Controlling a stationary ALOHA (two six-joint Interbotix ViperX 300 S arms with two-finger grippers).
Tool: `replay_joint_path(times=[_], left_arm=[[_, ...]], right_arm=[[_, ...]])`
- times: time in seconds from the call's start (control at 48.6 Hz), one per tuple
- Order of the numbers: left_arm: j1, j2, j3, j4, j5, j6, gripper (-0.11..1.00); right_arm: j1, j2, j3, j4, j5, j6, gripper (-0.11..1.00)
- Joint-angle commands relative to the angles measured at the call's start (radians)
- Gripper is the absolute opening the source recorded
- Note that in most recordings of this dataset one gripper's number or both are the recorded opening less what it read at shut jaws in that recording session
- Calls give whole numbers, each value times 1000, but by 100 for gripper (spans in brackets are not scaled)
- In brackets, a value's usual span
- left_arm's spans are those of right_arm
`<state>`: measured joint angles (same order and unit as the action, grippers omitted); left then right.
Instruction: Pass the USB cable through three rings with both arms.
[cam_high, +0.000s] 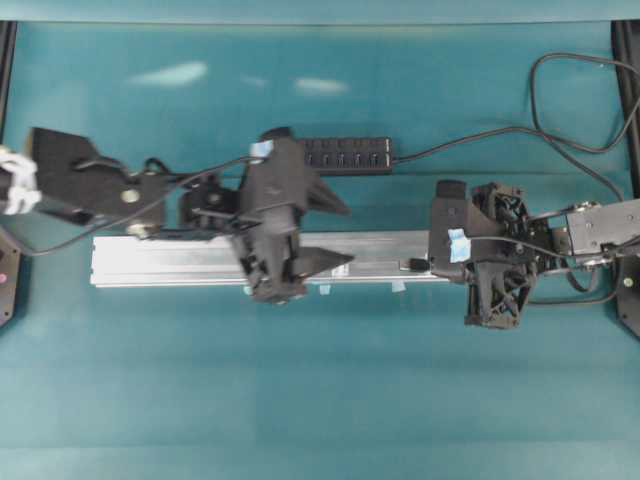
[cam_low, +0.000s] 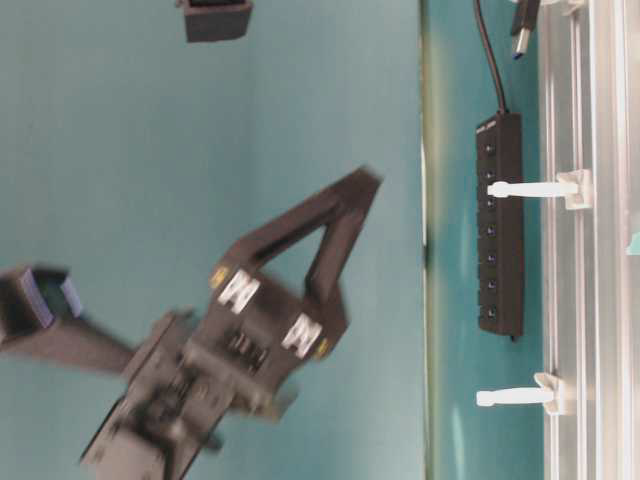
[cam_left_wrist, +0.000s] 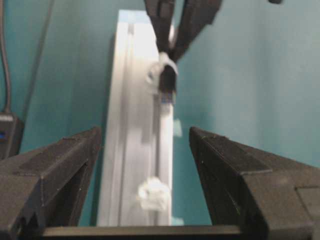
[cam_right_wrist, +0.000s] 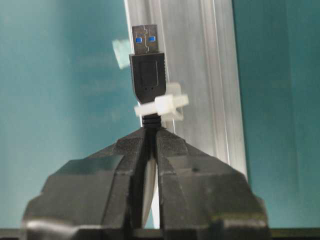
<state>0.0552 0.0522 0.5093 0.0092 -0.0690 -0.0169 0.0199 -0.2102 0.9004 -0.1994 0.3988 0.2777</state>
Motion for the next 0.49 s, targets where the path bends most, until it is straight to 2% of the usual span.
replay_joint_path(times=[0.0, 0.473], left_arm=[[0, 37, -52, 2, -6, 3, 80], [-14, 229, -170, 2, -11, 3, 80]], right_arm=[[-2, -14, -8, -3, -20, -2, -8], [-2, -14, -6, -3, -26, 0, -8]])
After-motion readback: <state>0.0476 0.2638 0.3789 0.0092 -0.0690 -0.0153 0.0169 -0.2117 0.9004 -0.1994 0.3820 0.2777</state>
